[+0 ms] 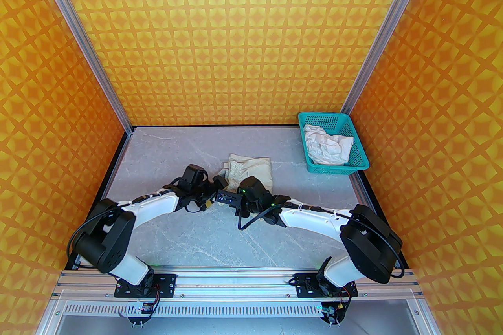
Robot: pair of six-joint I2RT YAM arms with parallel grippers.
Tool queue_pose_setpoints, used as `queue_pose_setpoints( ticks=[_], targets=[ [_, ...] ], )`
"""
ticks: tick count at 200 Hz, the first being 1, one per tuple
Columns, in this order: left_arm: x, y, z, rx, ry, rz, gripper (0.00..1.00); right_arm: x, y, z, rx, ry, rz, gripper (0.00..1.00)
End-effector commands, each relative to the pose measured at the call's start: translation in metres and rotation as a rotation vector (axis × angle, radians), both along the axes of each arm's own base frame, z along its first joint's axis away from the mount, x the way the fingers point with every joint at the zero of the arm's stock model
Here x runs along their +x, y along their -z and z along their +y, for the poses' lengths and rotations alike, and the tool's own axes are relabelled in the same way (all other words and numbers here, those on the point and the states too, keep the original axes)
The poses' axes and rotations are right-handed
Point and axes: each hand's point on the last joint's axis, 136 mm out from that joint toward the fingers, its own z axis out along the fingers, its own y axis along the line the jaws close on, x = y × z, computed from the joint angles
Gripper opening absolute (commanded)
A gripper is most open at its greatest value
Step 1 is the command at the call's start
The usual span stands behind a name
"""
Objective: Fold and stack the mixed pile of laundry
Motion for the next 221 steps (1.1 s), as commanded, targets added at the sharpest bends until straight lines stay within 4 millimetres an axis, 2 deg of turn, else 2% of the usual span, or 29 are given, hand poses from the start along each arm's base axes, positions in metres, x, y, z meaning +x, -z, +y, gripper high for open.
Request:
queue_pose_setpoints(
  ticks=[1, 62, 105, 117, 135, 147, 159, 165, 178, 192, 221],
  targets=[
    [0.009, -0.005, -0.016, -0.070, -0.029, 0.003, 0.99, 0.000, -0.018, 0.004, 0.050, -0.024, -0.035, 0.00],
    [0.033, -0.020, -0.034, -0.132, -0.023, -0.086, 0.99, -0.003, -0.016, 0.004, 0.049, -0.037, -0.027, 0.00],
    [0.045, -0.012, -0.043, -0.131, -0.012, -0.080, 1.00, -0.004, -0.017, 0.005, 0.052, -0.044, -0.026, 0.00],
    [0.046, -0.009, -0.043, -0.121, -0.009, -0.073, 0.96, -0.004, -0.017, 0.005, 0.052, -0.046, -0.027, 0.00],
    [0.047, -0.005, -0.044, -0.122, -0.009, -0.072, 0.85, -0.004, -0.016, 0.005, 0.050, -0.046, -0.028, 0.00],
    [0.048, -0.005, -0.045, -0.125, -0.010, -0.074, 0.73, -0.003, -0.016, 0.004, 0.048, -0.042, -0.031, 0.00],
    [0.048, -0.007, -0.045, -0.127, -0.008, -0.082, 0.57, -0.002, -0.017, 0.004, 0.049, -0.036, -0.037, 0.00],
    [0.048, -0.007, -0.045, -0.124, -0.005, -0.087, 0.45, 0.000, -0.017, 0.003, 0.050, -0.024, -0.041, 0.01],
    [0.049, -0.012, -0.045, -0.117, 0.006, -0.105, 0.20, 0.003, -0.022, 0.002, 0.061, 0.006, -0.051, 0.17],
    [0.050, -0.014, -0.045, -0.112, 0.015, -0.124, 0.00, 0.006, -0.029, 0.000, 0.086, 0.039, -0.045, 0.35],
    [0.055, -0.021, -0.041, -0.117, 0.005, -0.203, 0.00, 0.003, -0.050, -0.006, 0.180, 0.119, -0.018, 0.60]
  ],
)
